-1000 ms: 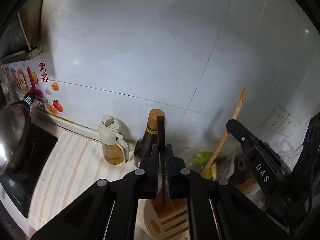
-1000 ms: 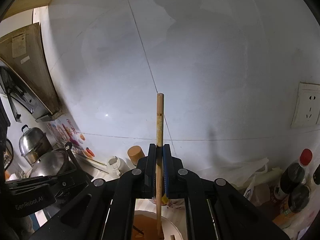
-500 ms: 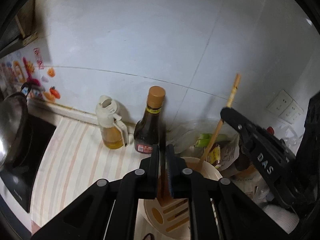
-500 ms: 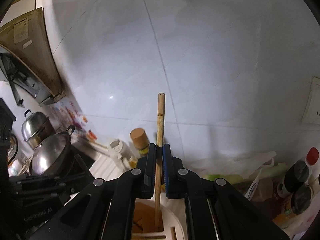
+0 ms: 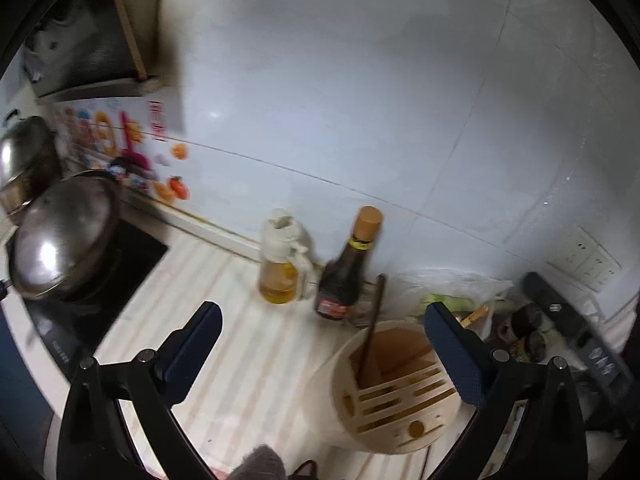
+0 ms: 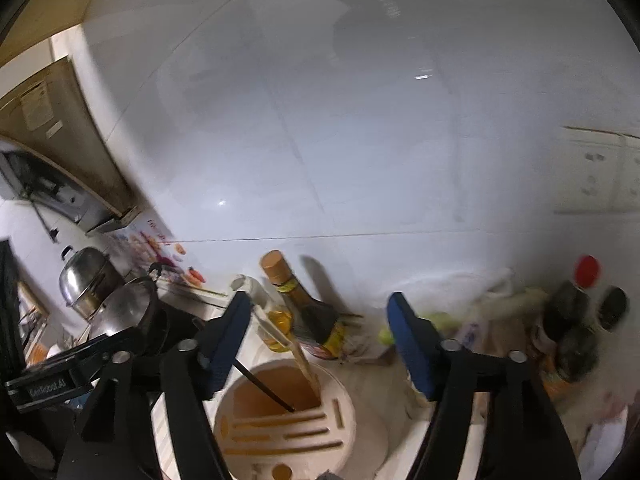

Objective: Organize utensils
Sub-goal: 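Lower both chopsticks into the holder slots and open both tools, then grasp a dark chopstick with the right tool while the left tool grasps a light one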

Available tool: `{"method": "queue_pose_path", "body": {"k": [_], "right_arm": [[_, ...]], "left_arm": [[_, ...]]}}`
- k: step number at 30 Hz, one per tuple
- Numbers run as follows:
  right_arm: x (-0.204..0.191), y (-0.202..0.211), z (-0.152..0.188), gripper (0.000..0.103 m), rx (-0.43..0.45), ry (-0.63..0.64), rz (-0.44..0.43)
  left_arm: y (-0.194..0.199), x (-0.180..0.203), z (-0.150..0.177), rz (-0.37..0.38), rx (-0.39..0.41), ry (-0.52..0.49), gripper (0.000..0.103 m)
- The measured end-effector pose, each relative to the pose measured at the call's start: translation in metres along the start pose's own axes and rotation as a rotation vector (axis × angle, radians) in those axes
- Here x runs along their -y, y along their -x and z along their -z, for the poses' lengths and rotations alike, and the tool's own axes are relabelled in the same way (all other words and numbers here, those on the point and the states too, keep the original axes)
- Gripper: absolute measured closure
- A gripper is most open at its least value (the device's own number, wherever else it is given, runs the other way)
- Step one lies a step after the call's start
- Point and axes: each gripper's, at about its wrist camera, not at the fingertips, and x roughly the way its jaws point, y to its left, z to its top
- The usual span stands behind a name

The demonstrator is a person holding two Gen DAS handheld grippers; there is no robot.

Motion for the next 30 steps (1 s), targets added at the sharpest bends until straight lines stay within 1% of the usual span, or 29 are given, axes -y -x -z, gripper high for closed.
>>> {"method": "queue_pose_path", "body": {"k": [3, 4, 6, 8, 11, 14, 15, 17, 18, 19, 20, 21, 22, 24, 25, 26, 27, 28, 29, 30], "right_arm": [[0.01, 0.019, 0.007, 0.017, -0.008, -0.036, 0.049], [0.014, 0.024, 0.01, 0.011, -0.011, -0.045, 0.062], [0.022, 0.035, 0.02, 0.007, -0.026, -0.058, 0.083], [0.031, 0.045, 0.033, 0.007, -0.054, -0.064, 0.122], [0.056, 0.056, 0.061, 0.007, -0.123, -0.103, 0.169], [0.08, 0.063, 0.089, 0.007, -0.194, -0.144, 0.187], [0.092, 0.066, 0.102, 0.007, -0.234, -0.166, 0.203], [0.107, 0.067, 0.122, 0.007, -0.285, -0.195, 0.209], [0.116, 0.067, 0.134, 0.009, -0.324, -0.203, 0.22], [0.125, 0.066, 0.147, 0.018, -0.361, -0.212, 0.227], [0.135, 0.065, 0.16, 0.026, -0.399, -0.224, 0.24], [0.142, 0.062, 0.17, 0.038, -0.427, -0.232, 0.249], [0.153, 0.058, 0.183, 0.048, -0.471, -0.252, 0.255], [0.173, 0.049, 0.208, 0.056, -0.546, -0.297, 0.255], [0.181, 0.047, 0.217, 0.058, -0.569, -0.312, 0.26], [0.188, 0.044, 0.226, 0.06, -0.589, -0.325, 0.264], [0.195, 0.041, 0.235, 0.066, -0.607, -0.339, 0.263], [0.2, 0.038, 0.243, 0.068, -0.625, -0.351, 0.269], [0.203, 0.035, 0.248, 0.069, -0.635, -0.359, 0.274], [0.211, 0.033, 0.255, 0.072, -0.646, -0.374, 0.278]], "left_arm": [[0.011, -0.004, 0.013, -0.049, 0.023, 0.014, 0.0], [0.014, -0.006, 0.02, -0.06, 0.019, 0.022, 0.0], [0.017, -0.006, 0.034, -0.073, 0.003, 0.027, 0.0], [0.019, -0.003, 0.051, -0.082, -0.031, 0.025, 0.0], [0.018, 0.007, 0.081, -0.093, -0.082, 0.002, 0.0], [0.011, 0.02, 0.114, -0.091, -0.148, -0.033, 0.0], [0.009, 0.025, 0.123, -0.095, -0.167, -0.049, 0.0], [0.003, 0.036, 0.146, -0.094, -0.206, -0.087, 0.0], [-0.003, 0.042, 0.161, -0.109, -0.235, -0.109, 0.0], [-0.009, 0.046, 0.171, -0.113, -0.256, -0.126, 0.0], [-0.015, 0.05, 0.182, -0.117, -0.282, -0.145, 0.0], [-0.022, 0.055, 0.194, -0.121, -0.31, -0.165, 0.0], [-0.03, 0.059, 0.205, -0.125, -0.336, -0.189, 0.0], [-0.049, 0.066, 0.228, -0.139, -0.387, -0.235, 0.0], [-0.057, 0.067, 0.238, -0.144, -0.412, -0.248, 0.002], [-0.067, 0.068, 0.247, -0.138, -0.444, -0.262, 0.007], [-0.077, 0.069, 0.256, -0.133, -0.475, -0.273, 0.013], [-0.085, 0.071, 0.261, -0.135, -0.495, -0.281, 0.022], [-0.094, 0.074, 0.267, -0.135, -0.516, -0.295, 0.028], [-0.103, 0.077, 0.272, -0.136, -0.533, -0.309, 0.032]]}}
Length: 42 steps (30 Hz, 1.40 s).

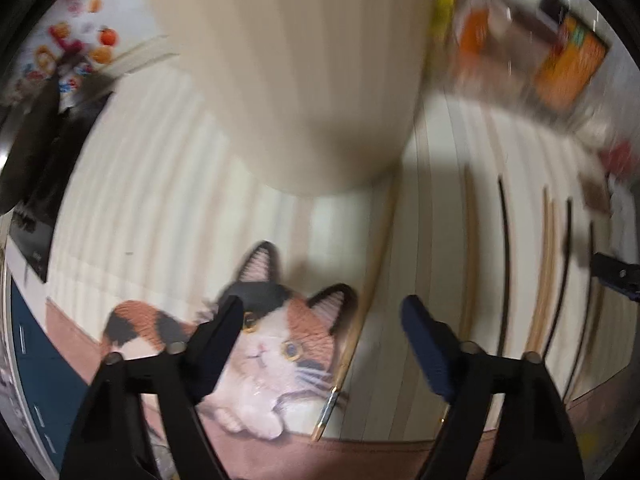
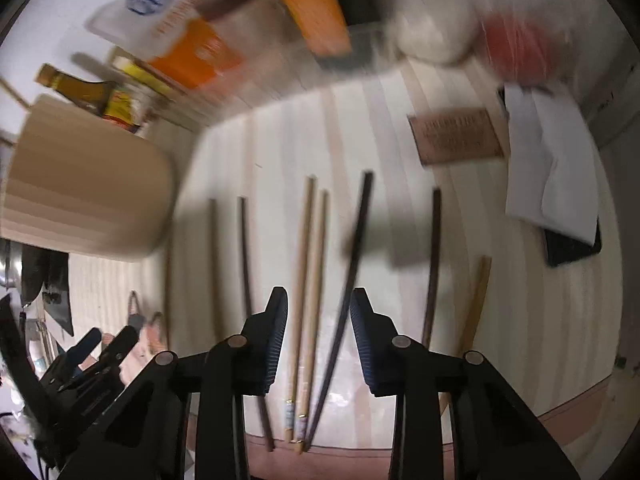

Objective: Organize utensils
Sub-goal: 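Grasp a dark chopstick with the right tool while the left tool grasps a light one, then lift both held chopsticks and carry them above the cream holder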

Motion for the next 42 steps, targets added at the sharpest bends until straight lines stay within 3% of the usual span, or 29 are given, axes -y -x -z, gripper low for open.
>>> {"method": "queue_pose_path", "body": {"k": [4, 7, 9, 10, 11, 12, 13, 14, 18, 23, 27, 32, 35, 42], "right_arm": [[0.01, -0.016, -0.003, 0.073, -0.013, -0.031, 0.02], [0.006, -0.028, -0.011, 0.073, -0.021, -0.029, 0.051], [0.003, -0.036, -0.017, 0.073, -0.029, -0.023, 0.074], [-0.001, -0.039, -0.019, 0.073, -0.022, -0.008, 0.1], [-0.007, -0.04, -0.021, 0.073, -0.024, 0.017, 0.12], [-0.012, -0.041, -0.021, 0.077, -0.033, 0.036, 0.146], [-0.016, -0.043, -0.022, 0.093, -0.04, 0.048, 0.155], [-0.018, -0.043, -0.02, 0.095, -0.04, 0.064, 0.175], [-0.022, -0.042, -0.011, 0.096, -0.065, 0.121, 0.182], [-0.03, -0.043, 0.017, 0.096, -0.143, 0.239, 0.169], [-0.034, -0.041, 0.028, 0.096, -0.173, 0.306, 0.177], [-0.039, -0.045, 0.021, 0.095, -0.221, 0.306, 0.186], [-0.042, -0.051, 0.013, 0.095, -0.253, 0.29, 0.187], [-0.035, -0.063, -0.011, 0.095, -0.301, 0.227, 0.193]], "left_arm": [[-0.026, 0.014, -0.008, -0.027, -0.03, -0.049, 0.038], [-0.034, 0.019, -0.013, -0.031, -0.033, -0.064, 0.052], [-0.033, 0.02, -0.016, -0.025, -0.021, -0.065, 0.066], [-0.033, 0.021, -0.017, -0.012, -0.023, -0.064, 0.085], [-0.032, 0.021, -0.016, -0.005, -0.027, -0.062, 0.095], [-0.032, 0.021, -0.014, -0.01, -0.027, -0.06, 0.096], [-0.031, 0.021, -0.011, -0.011, -0.025, -0.056, 0.096], [-0.03, 0.02, -0.008, -0.011, -0.023, -0.049, 0.096], [-0.023, 0.004, 0.021, -0.005, -0.05, 0.039, 0.097], [-0.016, -0.031, 0.064, 0.083, -0.138, 0.219, 0.098], [-0.015, -0.044, 0.078, 0.135, -0.166, 0.251, 0.098], [-0.02, -0.054, 0.071, 0.184, -0.197, 0.19, 0.095], [-0.026, -0.055, 0.049, 0.182, -0.209, 0.12, 0.095], [-0.029, -0.039, 0.04, 0.144, -0.199, 0.034, 0.095]]}}
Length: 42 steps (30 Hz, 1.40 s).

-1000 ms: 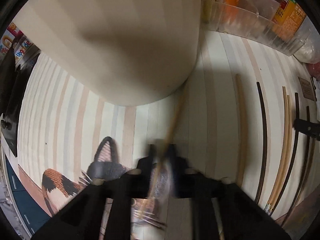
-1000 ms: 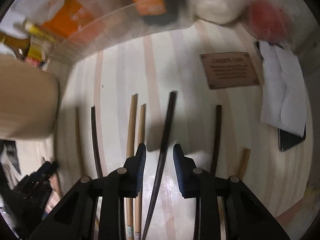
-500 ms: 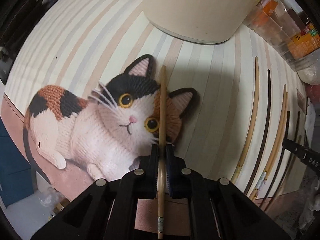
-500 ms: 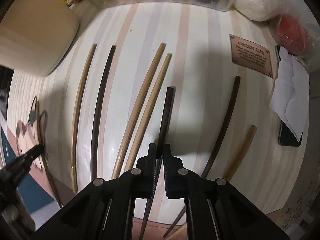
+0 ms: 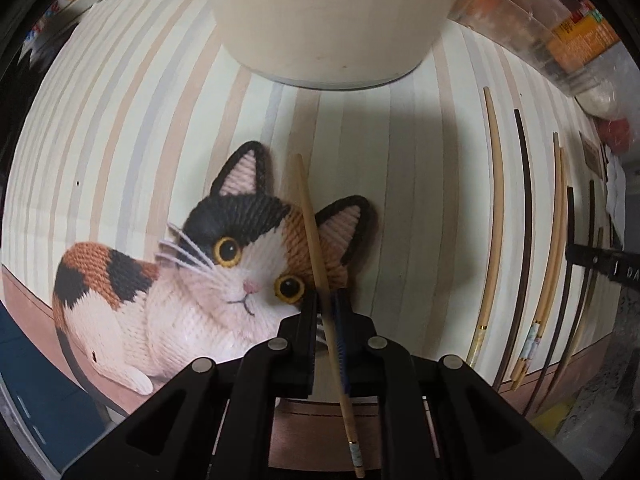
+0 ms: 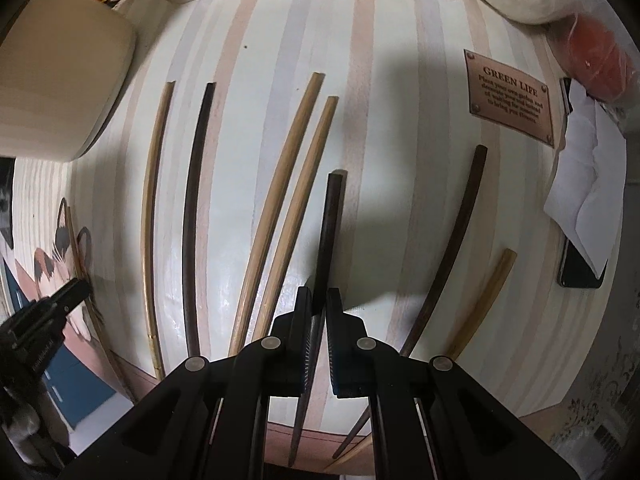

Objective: Organize utensils
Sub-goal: 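Lift both held chopsticks and carry them above the cream holder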

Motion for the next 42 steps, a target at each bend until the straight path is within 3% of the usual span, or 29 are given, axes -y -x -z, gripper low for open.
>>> {"method": "queue_pose_path", "body": {"k": [6, 14, 18, 35, 42], "right_arm": [[0.005, -0.002, -0.012, 0.095, -0.029, -0.029, 0.006], [-0.017, 0.0, -0.011, 0.095, 0.0, 0.013, 0.104], [-0.02, 0.002, -0.004, 0.097, 0.064, 0.016, 0.109], [-0.002, 0.067, 0.061, 0.097, 0.335, -0.097, -0.065], [-0.013, 0.126, 0.069, 0.097, 0.485, -0.071, -0.112]], "left_arm": [[0.0, 0.021, -0.022, 0.001, 0.02, 0.015, 0.095], [-0.002, 0.022, -0.047, -0.032, 0.071, -0.003, 0.099], [0.004, 0.023, -0.053, -0.041, 0.098, 0.0, 0.099], [0.097, 0.0, -0.015, 0.0, 0.316, 0.02, 0.099], [0.156, -0.008, -0.009, 0.037, 0.452, 0.043, 0.099]]}}
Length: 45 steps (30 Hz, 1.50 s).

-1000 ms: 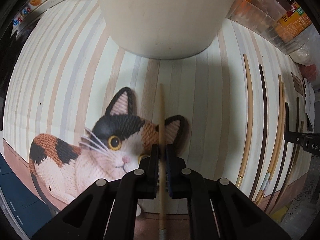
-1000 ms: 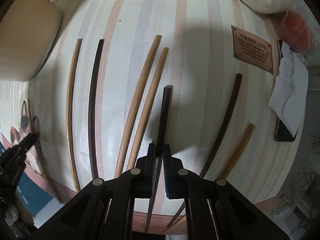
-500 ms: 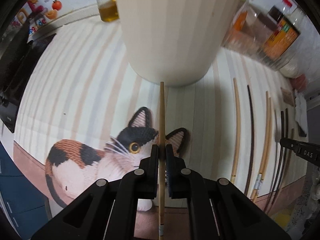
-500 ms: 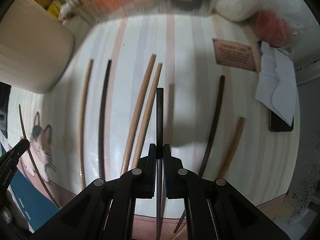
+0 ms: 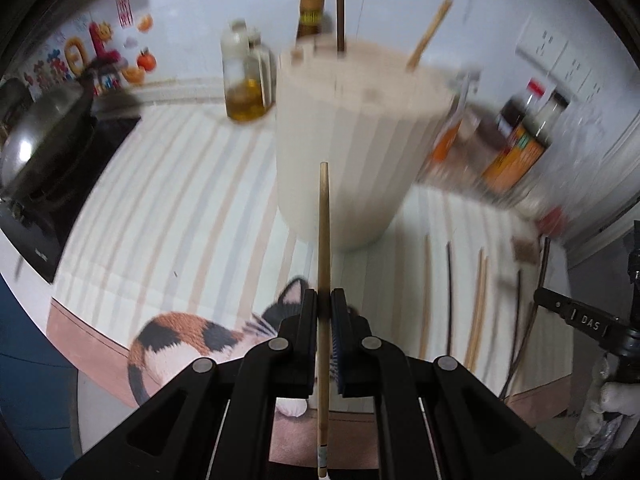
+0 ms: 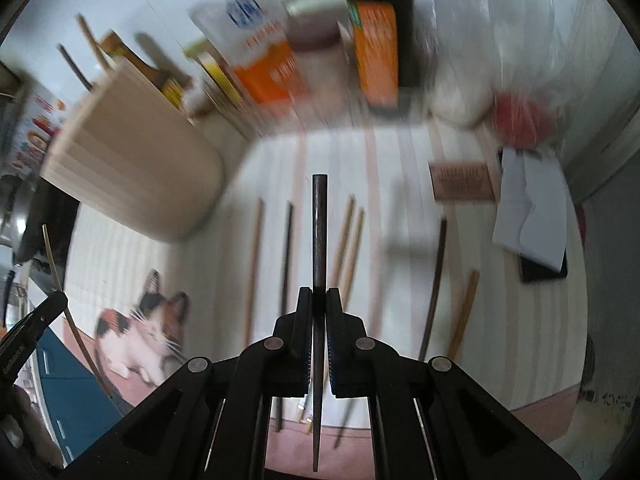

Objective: Organize utensils
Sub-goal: 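Lift both held chopsticks and carry them above the cream holder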

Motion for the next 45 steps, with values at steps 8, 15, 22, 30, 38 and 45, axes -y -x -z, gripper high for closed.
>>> {"method": "queue_pose_path", "body": {"k": [8, 15, 22, 30, 38, 45], "right_arm": [[-0.048, 0.074, -0.04, 0.097, 0.21, 0.038, -0.12], [-0.1, 0.143, -0.091, 0.097, 0.413, 0.106, -0.223], [-0.139, 0.163, -0.152, 0.097, 0.536, 0.118, -0.246], [-0.156, 0.141, -0.204, 0.097, 0.584, 0.045, -0.253], [-0.164, 0.117, -0.224, 0.097, 0.648, -0.011, -0.223], [-0.161, 0.092, -0.219, 0.097, 0.675, -0.048, -0.217]], "left_arm": [[0.077, -0.003, -0.036, 0.043, 0.183, 0.028, 0.099], [0.129, 0.009, -0.091, 0.044, 0.359, 0.017, 0.099], [0.13, 0.014, -0.159, 0.035, 0.449, 0.065, 0.099], [0.095, 0.006, -0.214, 0.039, 0.465, 0.106, 0.099], [0.047, 0.002, -0.247, 0.094, 0.428, 0.108, 0.099], [0.013, 0.001, -0.259, 0.151, 0.412, 0.122, 0.099]]}}
